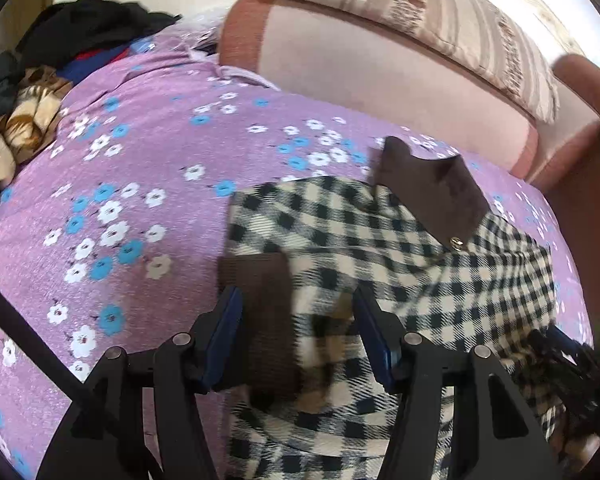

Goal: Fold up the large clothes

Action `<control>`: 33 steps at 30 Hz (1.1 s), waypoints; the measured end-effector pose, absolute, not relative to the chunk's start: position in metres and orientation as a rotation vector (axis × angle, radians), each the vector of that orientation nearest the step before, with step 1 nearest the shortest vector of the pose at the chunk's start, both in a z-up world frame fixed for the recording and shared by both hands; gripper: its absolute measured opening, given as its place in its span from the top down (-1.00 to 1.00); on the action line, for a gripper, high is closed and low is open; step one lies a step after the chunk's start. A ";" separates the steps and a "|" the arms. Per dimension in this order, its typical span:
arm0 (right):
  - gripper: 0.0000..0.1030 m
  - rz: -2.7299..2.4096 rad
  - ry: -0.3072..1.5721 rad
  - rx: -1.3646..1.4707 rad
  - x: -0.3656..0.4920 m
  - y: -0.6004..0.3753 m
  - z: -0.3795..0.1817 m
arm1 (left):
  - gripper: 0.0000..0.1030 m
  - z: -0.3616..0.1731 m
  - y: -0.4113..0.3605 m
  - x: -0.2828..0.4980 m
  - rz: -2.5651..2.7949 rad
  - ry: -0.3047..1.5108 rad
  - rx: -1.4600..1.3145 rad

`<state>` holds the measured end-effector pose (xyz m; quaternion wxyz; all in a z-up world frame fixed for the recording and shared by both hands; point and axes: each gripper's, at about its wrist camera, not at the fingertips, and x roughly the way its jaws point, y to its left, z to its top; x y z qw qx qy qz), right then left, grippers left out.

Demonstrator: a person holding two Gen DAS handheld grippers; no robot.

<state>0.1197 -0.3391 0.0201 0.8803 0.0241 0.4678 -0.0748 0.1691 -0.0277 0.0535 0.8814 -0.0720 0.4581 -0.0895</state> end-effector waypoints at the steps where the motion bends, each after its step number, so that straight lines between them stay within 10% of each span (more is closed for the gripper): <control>1: 0.03 -0.239 1.019 -0.013 0.123 -0.343 0.011 | -0.13 0.054 -0.031 0.168 -0.196 0.949 -0.141; 13: -0.13 -0.483 1.085 -0.105 0.119 -0.399 -0.001 | -0.58 0.023 -0.034 0.167 -0.172 0.958 -0.058; 33: -0.24 -0.271 1.031 0.290 0.040 -0.427 0.004 | -0.59 0.032 0.054 0.077 -0.211 1.072 -0.260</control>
